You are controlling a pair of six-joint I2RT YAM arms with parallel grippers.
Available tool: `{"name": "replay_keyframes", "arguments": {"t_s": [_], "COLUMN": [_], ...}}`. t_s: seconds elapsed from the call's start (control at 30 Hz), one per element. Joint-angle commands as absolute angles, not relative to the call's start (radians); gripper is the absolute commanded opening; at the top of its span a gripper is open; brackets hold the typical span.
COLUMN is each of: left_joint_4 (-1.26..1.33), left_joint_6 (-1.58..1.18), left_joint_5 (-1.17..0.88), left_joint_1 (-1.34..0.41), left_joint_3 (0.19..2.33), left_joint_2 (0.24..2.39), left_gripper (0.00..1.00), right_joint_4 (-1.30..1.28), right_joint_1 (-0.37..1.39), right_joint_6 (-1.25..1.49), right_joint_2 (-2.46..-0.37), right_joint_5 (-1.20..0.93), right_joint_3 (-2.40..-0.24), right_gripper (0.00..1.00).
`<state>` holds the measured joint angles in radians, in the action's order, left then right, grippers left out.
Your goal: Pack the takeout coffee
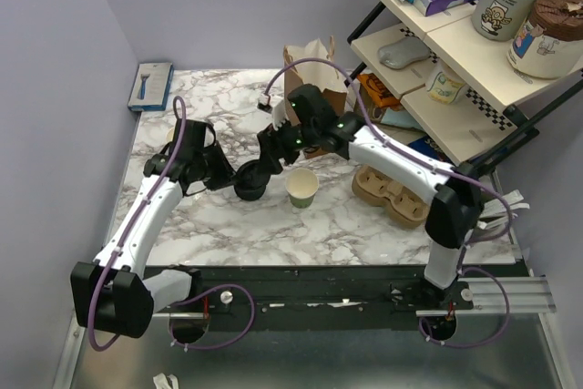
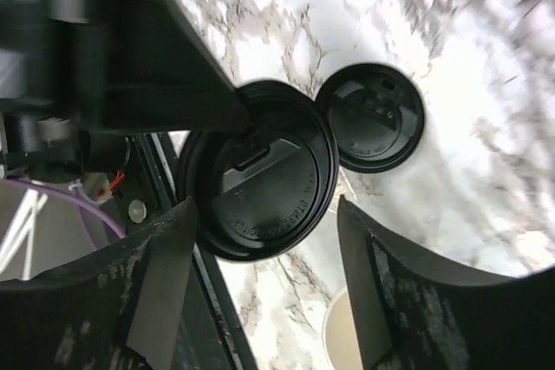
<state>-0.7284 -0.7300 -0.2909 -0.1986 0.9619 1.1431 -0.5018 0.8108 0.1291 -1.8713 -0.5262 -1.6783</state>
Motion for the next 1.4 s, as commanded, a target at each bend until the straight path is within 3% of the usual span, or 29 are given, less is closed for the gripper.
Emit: {"name": "replay_keyframes", "arguments": {"t_s": [0.0,0.13,0.47,0.77,1.1,1.37], "left_joint_4": [-0.811,-0.841,-0.874,-0.940,-0.959,-0.969], "left_joint_6": [-0.690,-0.666,-0.715,-0.716,-0.664,-0.683], "left_joint_5": [-0.455,-0.479,-0.813,-0.848,-0.838,-0.804], "left_joint_1": [-0.196,-0.195,-0.190,-0.189,-0.189,-0.189], "left_joint_3": [0.989,1.002,0.976,0.991,0.983,0.991], "left_joint_2": [1.180,1.183,1.164,1.135,1.135,1.154], "left_gripper": [0.00,0.00,0.00,0.00,0.00,0.00], "right_joint_4": [-0.407,-0.362,-0.275,-0.460,-0.539,-0.322], "right_joint_1": [0.816,0.816,0.819,0.822,0.828,0.844], "right_joint_6": [-0.037,-0.064,-0.737,-0.920,-0.878,-0.306], "right_joint_2": [-1.715,-1.637,-1.320,-1.341,-1.377,-1.423], "right_joint_5": [-0.414,-0.428,-0.853,-0.903,-0.969,-0.714], "right_joint_3": [-1.614,-1.577,-1.205,-1.252,-1.325,-1.410], "right_gripper": [0.77,0.81,0.87,0.87,0.84,0.84]}}
